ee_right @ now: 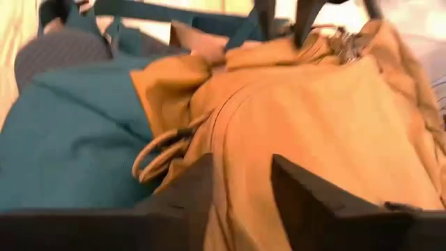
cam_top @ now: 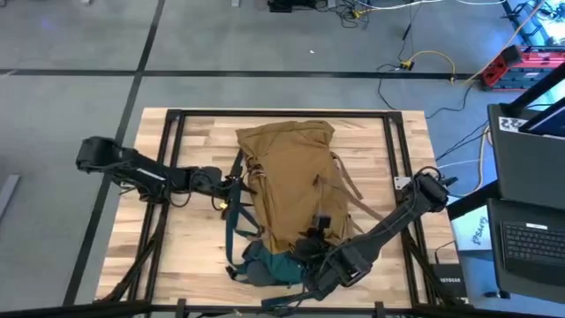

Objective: Unpack backpack
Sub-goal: Open the brown backpack

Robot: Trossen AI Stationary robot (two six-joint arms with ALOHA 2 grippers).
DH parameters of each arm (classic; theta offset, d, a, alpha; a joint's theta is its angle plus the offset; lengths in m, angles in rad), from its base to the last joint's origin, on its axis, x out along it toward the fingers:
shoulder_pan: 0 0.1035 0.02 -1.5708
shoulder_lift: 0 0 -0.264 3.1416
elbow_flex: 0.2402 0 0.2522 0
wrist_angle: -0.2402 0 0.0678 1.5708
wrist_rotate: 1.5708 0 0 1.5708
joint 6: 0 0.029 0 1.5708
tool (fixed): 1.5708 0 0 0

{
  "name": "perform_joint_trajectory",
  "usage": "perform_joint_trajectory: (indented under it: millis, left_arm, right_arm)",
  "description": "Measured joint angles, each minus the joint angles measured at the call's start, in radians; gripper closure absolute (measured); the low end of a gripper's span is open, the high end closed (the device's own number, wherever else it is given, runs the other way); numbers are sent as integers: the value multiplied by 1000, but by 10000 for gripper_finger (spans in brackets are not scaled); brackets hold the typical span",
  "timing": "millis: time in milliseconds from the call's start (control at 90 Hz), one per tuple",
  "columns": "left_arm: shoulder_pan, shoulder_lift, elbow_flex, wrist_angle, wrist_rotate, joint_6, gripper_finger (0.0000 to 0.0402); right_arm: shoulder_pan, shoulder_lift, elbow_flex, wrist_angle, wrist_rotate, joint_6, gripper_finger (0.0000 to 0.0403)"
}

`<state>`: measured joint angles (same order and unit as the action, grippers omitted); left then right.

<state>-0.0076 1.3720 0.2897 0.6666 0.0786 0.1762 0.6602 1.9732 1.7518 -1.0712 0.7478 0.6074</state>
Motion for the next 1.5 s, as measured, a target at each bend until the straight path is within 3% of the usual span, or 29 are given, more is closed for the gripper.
perform_joint_trajectory:
  millis: [144,256,667,878,1156,1500]
  left_arm:
    - [0,45,0,9,0,-19,220]
    - [0,66,0,9,1,-37,220]
    - [-1,75,0,6,18,-49,220]
    - [-2,75,0,0,41,-50,220]
    - [-14,55,0,-79,-9,-52,220]
    - [-13,-43,0,-196,-65,-94,220]
  right_arm:
    - [-10,-1,4,35,82,-43,186]
    - [-61,-1,4,91,98,-89,167]
    - [-325,-2,-87,499,-186,-486,195]
    - [-455,0,-90,517,-296,-558,199]
    - [-570,42,-90,556,-455,-699,198]
    - [-631,108,-90,581,-481,-831,198]
